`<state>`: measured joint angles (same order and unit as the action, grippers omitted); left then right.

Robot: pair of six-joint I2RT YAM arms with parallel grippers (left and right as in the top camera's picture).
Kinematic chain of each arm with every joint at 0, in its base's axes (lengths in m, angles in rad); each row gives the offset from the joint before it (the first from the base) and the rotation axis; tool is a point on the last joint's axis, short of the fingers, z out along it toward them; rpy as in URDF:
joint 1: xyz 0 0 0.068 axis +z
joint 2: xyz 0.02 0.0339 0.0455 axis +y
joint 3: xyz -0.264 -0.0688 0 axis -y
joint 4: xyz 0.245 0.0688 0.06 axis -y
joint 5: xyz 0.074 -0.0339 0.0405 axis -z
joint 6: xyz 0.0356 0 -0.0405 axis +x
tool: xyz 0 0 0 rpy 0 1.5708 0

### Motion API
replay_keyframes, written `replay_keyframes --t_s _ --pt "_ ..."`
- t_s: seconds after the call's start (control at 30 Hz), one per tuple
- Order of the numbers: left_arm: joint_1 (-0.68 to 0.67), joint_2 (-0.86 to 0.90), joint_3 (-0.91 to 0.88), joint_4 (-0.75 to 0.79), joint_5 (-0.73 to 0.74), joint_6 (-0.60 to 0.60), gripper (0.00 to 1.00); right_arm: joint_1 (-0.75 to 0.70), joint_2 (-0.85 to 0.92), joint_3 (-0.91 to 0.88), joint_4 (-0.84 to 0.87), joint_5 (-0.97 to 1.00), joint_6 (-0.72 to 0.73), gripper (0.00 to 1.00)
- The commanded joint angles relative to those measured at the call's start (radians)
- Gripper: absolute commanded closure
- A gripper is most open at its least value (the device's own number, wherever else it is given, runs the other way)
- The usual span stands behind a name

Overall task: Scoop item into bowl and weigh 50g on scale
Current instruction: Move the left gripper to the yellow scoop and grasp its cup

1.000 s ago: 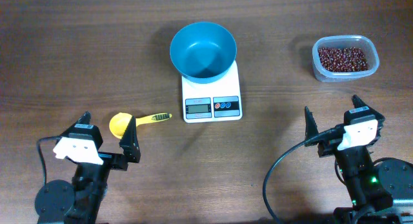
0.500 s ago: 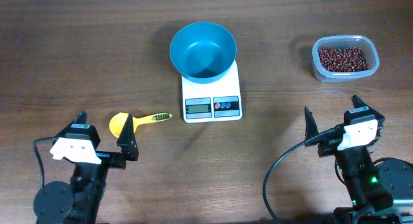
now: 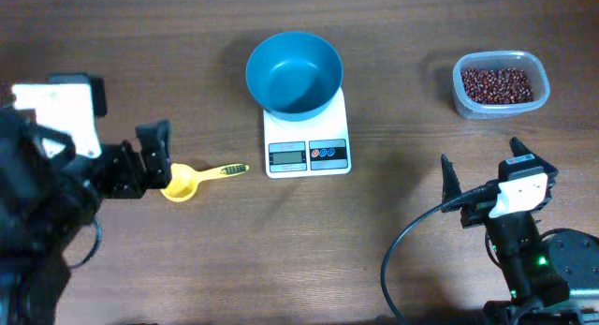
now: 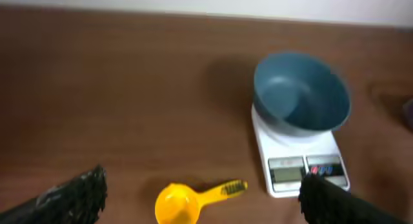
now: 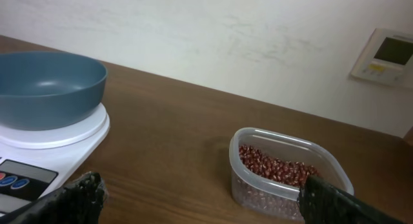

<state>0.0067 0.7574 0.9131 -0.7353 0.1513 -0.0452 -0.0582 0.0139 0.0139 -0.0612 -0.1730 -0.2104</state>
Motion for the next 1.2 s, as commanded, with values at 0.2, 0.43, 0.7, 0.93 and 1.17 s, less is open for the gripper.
replay_keyframes --t_s 0.2,0.43,0.7,0.93,1.17 --pt "-0.004 0.224 0.026 -0.167 0.322 -0.048 0.01 0.006 -0.006 -0.008 -0.002 0.005 0.002 0.01" --pt "-0.004 0.354 0.026 -0.2 0.188 -0.269 0.01 0.006 -0.006 -0.008 -0.002 0.005 0.002 0.01" --pt "-0.004 0.659 0.024 -0.253 -0.257 -0.89 0.01 0.006 -0.006 -0.008 -0.002 0.005 0.002 0.01" --pt "-0.004 0.83 0.024 -0.158 -0.253 -0.89 0.01 0.006 -0.006 -0.008 -0.002 0.005 0.002 0.01" --pt "-0.004 0.849 0.022 -0.102 -0.245 -0.894 0.01 0.006 -0.006 -0.008 -0.002 0.005 0.002 0.01"
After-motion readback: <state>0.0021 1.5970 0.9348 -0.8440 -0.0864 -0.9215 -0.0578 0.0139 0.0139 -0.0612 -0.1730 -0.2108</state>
